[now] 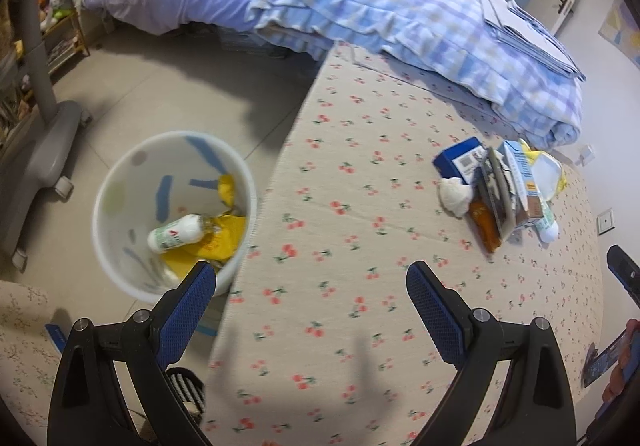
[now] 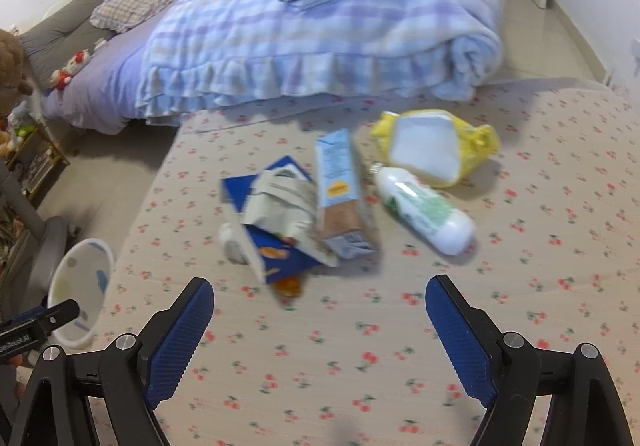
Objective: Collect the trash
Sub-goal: 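Grasp the torn cardboard flap with the left tool while the right tool grasps another white bottle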
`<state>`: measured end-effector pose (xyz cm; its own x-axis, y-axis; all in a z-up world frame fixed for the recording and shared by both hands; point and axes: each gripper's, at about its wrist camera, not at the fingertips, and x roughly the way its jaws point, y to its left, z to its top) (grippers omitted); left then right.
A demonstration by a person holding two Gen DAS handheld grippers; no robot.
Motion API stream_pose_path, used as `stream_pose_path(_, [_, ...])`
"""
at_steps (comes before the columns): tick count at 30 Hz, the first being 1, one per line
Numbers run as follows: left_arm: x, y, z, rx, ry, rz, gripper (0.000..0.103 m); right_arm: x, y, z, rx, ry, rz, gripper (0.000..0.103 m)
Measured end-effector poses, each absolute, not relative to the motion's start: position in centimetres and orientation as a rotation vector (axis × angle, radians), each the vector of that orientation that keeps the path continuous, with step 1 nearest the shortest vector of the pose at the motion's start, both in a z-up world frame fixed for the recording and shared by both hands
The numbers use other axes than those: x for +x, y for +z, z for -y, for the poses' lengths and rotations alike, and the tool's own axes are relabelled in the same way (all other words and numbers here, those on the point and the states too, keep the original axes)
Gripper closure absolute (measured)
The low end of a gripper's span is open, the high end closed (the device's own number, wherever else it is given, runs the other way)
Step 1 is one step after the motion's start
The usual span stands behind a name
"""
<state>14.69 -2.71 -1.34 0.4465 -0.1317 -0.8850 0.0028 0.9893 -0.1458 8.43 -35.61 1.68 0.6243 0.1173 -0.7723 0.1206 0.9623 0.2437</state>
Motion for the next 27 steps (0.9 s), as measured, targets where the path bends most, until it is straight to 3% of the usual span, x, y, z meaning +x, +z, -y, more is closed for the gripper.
stream_pose_path(4, [15.2,-1.4,4.9,-0.107,-0.093,-1.090,0.005,7.9,1.4,37.8,0.294,-0.049,-0.898,0.002])
stream_pose_path(20, [19.3,-2.5,14.9,-0.155,-0.233,-1.050,0.006,8.5,-1.4,44.7,0.401,-0.209,-0.933,0.001])
stream_pose_path(27, [21.5,-4.5,17.4,-0.294,-0.286,-1.049,0.037,9.2,-2.9,48.2,0.575,-0.231,-0.927,0.001])
